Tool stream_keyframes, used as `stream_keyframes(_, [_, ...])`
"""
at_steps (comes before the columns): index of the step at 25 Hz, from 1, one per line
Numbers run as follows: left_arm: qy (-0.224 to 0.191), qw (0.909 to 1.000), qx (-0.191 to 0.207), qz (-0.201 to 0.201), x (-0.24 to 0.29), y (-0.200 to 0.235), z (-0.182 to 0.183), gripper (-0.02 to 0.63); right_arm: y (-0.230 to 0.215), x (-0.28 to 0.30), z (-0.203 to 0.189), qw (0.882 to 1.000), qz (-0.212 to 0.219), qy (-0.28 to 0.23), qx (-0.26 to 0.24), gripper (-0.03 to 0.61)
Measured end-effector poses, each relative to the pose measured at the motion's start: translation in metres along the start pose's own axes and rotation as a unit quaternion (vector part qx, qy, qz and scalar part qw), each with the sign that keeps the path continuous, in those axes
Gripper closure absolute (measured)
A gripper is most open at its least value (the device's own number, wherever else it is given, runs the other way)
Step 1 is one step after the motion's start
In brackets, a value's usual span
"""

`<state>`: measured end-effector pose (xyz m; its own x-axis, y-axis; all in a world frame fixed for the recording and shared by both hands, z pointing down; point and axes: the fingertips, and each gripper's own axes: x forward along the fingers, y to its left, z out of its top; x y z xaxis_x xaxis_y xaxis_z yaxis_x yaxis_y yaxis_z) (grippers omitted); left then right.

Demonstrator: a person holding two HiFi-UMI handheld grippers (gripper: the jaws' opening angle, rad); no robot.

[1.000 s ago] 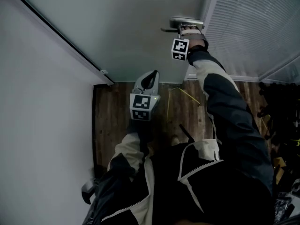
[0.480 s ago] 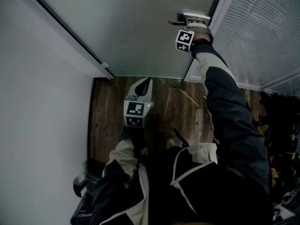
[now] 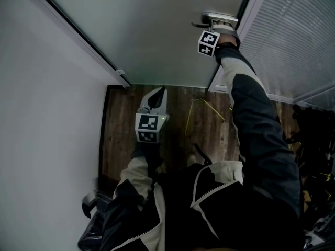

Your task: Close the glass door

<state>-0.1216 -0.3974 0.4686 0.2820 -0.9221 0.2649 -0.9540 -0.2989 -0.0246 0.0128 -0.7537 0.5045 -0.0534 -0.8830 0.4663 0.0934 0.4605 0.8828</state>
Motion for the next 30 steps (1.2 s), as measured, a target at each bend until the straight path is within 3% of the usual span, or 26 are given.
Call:
stream_keyframes(2, [-0.002,1.0000,-0.002,0.002,-0.001,0.003,-0.001,0.611,0.001,-0.004,0.003,1.000,-0.002,-0.007,-0.003,0.423])
stream_keyframes(8, [-0.014,0.9999,-0.006,-0.005,0.002,0.005,0.006,0.611,-0.013,-0.049,0.022,0.998,-0.041,-0.045,0.020,0.425])
stream_keyframes(10, [-0.023,0.9996,-0.011,-0.011,0.005,0.002,0.013,0.611,-0.020,-0.076,0.029,0.994,-0.050,-0.071,0.066,0.437])
stream_keyframes(12, [-0.036,0.9990,-0.017,-0.020,0.009,-0.001,0.021,0.611,-0.023,-0.108,0.037,0.982,-0.042,-0.110,0.148,0.477])
stream_keyframes(14, [-0.052,0.9981,-0.017,-0.028,0.015,-0.003,0.034,0.611,-0.021,-0.145,0.044,0.958,-0.024,-0.152,0.242,0.526])
stream_keyframes(16, [-0.066,0.9968,-0.017,-0.041,0.021,-0.007,0.048,0.611,-0.013,-0.182,0.045,0.925,-0.001,-0.186,0.333,0.572])
stream_keyframes(19, [-0.078,0.9952,-0.024,-0.053,0.017,-0.008,0.062,0.611,0.003,-0.239,0.052,0.850,0.050,-0.242,0.466,0.574])
stream_keyframes(21, [-0.086,0.9944,-0.025,-0.055,0.012,-0.007,0.068,0.611,0.007,-0.275,0.053,0.800,0.059,-0.276,0.529,0.574])
stream_keyframes(23, [-0.093,0.9933,-0.029,-0.062,0.011,-0.010,0.074,0.611,0.011,-0.303,0.045,0.766,0.053,-0.288,0.572,0.574])
stream_keyframes(25, [-0.099,0.9920,-0.039,-0.068,0.011,-0.014,0.080,0.611,0.019,-0.319,0.037,0.745,0.052,-0.288,0.599,0.574])
stream_keyframes(27, [-0.101,0.9915,-0.040,-0.070,0.011,-0.017,0.083,0.611,0.030,-0.327,0.035,0.732,0.058,-0.287,0.616,0.575])
stream_keyframes(30, [-0.100,0.9913,-0.034,-0.079,0.014,-0.025,0.085,0.611,0.041,-0.334,0.032,0.728,0.057,-0.283,0.622,0.575])
